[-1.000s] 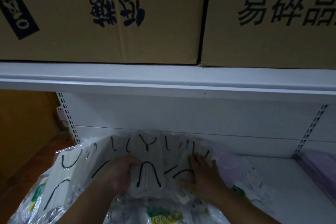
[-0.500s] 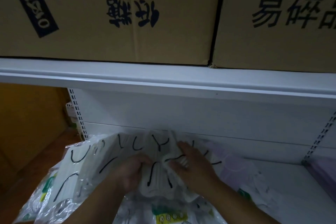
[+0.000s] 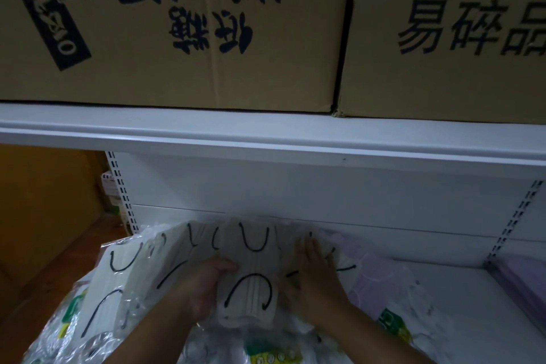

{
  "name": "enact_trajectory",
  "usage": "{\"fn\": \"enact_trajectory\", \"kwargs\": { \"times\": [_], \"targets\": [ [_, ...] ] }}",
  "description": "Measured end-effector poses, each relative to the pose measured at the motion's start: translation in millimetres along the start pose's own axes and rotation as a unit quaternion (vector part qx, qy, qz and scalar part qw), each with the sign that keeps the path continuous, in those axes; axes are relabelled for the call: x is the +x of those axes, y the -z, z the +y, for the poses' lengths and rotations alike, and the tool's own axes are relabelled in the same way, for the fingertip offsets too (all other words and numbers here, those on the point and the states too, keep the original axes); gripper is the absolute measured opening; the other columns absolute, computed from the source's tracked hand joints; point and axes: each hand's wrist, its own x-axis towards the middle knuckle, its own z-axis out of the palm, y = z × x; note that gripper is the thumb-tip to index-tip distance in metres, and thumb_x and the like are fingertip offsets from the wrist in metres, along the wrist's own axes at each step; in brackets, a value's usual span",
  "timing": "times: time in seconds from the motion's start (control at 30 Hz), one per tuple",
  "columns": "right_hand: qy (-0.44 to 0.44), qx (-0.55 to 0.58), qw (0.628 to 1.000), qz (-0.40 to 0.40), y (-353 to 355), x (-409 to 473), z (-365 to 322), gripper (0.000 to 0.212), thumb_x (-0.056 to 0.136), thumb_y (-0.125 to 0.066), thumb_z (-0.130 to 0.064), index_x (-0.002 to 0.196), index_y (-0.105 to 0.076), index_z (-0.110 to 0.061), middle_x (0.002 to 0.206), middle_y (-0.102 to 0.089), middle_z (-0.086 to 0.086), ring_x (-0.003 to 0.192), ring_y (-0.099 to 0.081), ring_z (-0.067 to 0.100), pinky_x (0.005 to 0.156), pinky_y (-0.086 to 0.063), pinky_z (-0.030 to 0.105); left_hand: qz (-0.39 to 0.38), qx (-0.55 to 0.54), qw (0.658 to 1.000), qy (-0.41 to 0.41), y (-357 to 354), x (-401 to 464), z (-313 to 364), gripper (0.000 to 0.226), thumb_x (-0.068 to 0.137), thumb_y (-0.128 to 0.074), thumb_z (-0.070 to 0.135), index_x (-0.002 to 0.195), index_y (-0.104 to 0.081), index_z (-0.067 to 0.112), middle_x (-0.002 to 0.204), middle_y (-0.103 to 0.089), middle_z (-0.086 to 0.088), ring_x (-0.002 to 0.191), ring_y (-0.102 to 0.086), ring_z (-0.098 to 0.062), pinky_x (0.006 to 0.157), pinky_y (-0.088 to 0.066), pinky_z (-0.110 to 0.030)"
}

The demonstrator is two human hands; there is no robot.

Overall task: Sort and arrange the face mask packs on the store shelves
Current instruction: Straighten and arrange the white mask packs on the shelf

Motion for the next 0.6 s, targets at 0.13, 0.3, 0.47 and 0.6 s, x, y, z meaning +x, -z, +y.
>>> {"fn": "enact_trajectory", "kwargs": {
  "times": [0.13,0.3,0.47,0.6],
  "targets": [
    [-0.052,-0.04,0.994,-0.087,-6.8,-0.4,22.8,0.105,0.08,-0.04,-0.078,0.153,0.002,-0.015,0.161,0.007,0.006,0.148,0.004,0.026,0.116,-0.004,0.053,0.006,-0.012,1.0,0.019,0.0,3.8,-0.5,0.038,0.062,-0.063,0.006,0.098,-0.067,-0.006,0.095,-0.069,-0.031,0.076,-0.07,-0.044,0.063,-0.056,-0.048],
    [-0.041,0.024,0.999,-0.017,-8.8,2.0,33.3,0.091,0.079,-0.051,-0.073,0.149,-0.024,-0.021,0.157,-0.022,0.0,0.144,-0.021,0.017,0.117,-0.017,0.041,0.007,-0.008,1.0,0.011,-1.4,4.9,-3.1,0.032,0.077,-0.057,-0.001,0.108,-0.062,-0.006,0.097,-0.069,-0.031,0.08,-0.07,-0.045,0.064,-0.057,-0.049],
    [-0.042,0.104,0.988,0.103,7.3,-3.2,42.3,0.048,0.08,-0.058,-0.065,0.114,-0.055,-0.031,0.109,-0.065,-0.013,0.106,-0.059,0.009,0.083,-0.046,0.025,0.034,0.018,0.999,0.01,4.5,3.8,-4.1,0.022,0.085,-0.054,0.001,0.104,-0.063,-0.005,0.091,-0.071,-0.028,0.076,-0.07,-0.041,0.065,-0.057,-0.048],
    [-0.054,0.206,0.958,0.191,29.8,-3.5,32.9,0.044,0.077,-0.066,-0.059,0.113,-0.055,-0.035,0.091,-0.057,-0.027,0.09,-0.058,0.002,0.069,-0.038,0.004,0.032,0.015,0.999,0.012,7.2,0.8,-3.1,0.023,0.086,-0.053,0.002,0.106,-0.062,-0.005,0.093,-0.071,-0.029,0.075,-0.071,-0.04,0.062,-0.057,-0.045]
  ]
}}
